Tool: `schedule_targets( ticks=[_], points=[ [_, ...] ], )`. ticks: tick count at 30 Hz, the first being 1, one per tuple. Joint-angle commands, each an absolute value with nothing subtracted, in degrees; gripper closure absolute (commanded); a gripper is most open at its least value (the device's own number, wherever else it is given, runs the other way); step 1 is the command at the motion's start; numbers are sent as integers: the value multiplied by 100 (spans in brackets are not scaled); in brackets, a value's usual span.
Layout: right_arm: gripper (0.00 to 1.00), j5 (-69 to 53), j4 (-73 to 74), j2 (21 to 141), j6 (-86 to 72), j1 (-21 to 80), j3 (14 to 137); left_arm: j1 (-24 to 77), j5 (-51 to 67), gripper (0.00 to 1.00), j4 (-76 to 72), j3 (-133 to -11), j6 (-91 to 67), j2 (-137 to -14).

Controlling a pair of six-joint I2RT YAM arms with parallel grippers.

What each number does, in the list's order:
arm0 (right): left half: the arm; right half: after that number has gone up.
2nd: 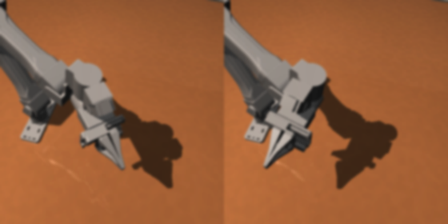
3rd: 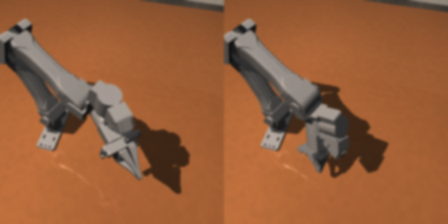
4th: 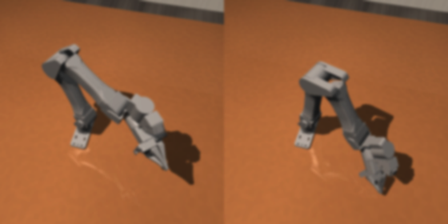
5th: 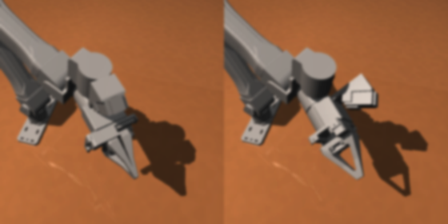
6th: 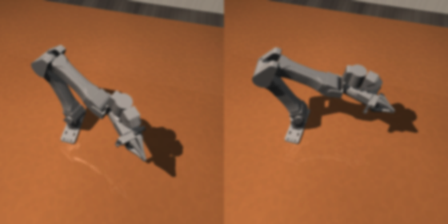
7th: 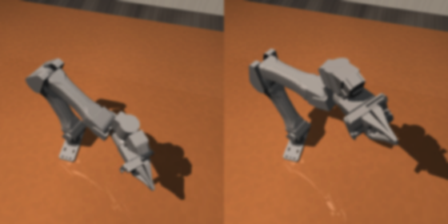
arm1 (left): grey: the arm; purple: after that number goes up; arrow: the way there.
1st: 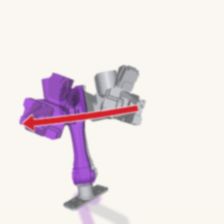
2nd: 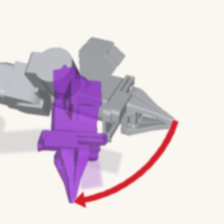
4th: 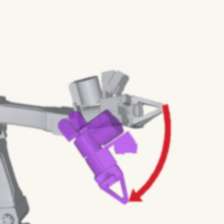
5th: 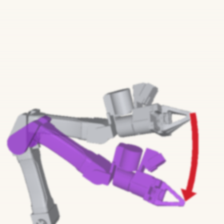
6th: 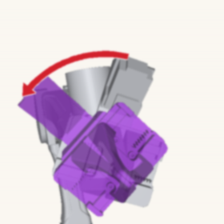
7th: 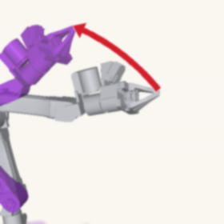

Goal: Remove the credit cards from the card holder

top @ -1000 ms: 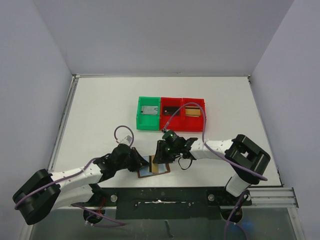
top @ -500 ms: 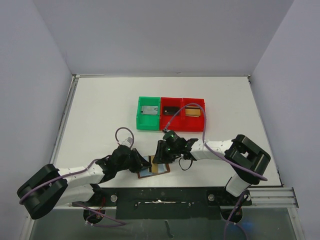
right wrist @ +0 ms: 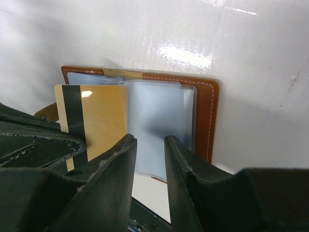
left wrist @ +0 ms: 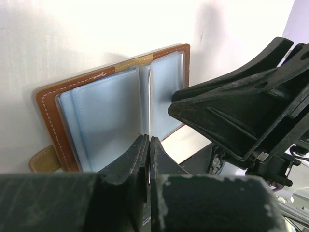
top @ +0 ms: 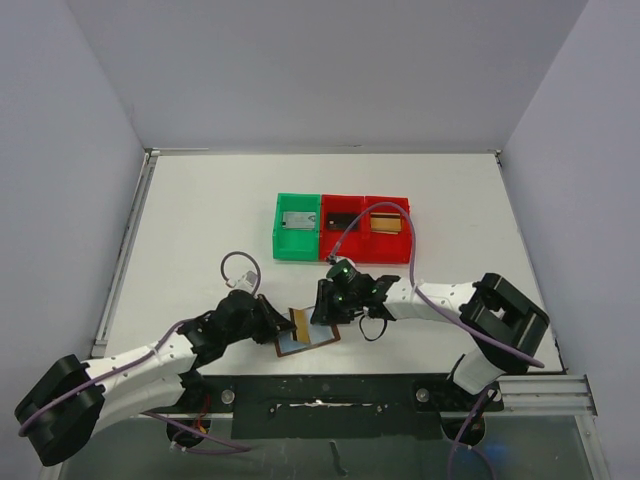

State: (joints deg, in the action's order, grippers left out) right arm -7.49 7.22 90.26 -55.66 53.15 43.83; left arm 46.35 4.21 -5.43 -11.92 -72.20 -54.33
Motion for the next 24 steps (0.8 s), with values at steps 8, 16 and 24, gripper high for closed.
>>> schedule_targets(
  ticks=[8,16,24],
  points=[
    [74,-878,521,8871,-5216,5519,4922,4597,-164,100,391,-1652,-6955,-4919],
    [78,-1446,134,9414,-5193,5562,4957,4597,-225,100,560,-1655,-6943,-4798],
    [79,-979,774,9653,-5229,5561,5049,4597,-171,100,436,-1652,-6945,-4892]
  ],
)
